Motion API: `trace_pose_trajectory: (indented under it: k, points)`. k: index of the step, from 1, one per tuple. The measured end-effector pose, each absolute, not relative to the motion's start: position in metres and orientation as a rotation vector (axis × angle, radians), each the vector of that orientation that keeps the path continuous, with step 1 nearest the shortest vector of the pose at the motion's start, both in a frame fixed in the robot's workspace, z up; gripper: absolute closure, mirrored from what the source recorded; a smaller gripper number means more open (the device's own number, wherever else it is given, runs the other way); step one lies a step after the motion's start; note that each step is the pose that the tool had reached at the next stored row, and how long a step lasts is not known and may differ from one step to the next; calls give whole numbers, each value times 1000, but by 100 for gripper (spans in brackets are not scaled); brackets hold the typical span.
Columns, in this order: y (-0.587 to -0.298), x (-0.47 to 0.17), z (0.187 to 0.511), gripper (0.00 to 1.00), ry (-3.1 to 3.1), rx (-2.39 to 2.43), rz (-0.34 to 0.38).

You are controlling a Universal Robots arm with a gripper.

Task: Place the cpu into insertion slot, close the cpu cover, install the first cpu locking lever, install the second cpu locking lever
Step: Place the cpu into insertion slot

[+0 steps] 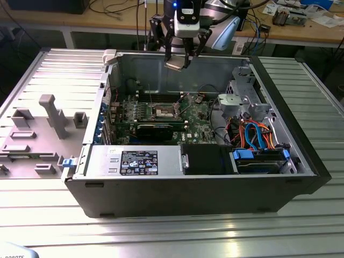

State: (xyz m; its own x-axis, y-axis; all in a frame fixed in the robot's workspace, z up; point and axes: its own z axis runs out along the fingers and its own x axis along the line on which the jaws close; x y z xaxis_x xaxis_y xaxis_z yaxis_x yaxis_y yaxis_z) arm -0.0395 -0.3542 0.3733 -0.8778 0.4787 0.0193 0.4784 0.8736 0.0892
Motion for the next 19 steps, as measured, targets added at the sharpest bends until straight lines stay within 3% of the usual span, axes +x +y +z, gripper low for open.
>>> trace_pose_trajectory:
  k: [19]
  points:
    - [-354, -40, 373, 46, 2992, 920, 143]
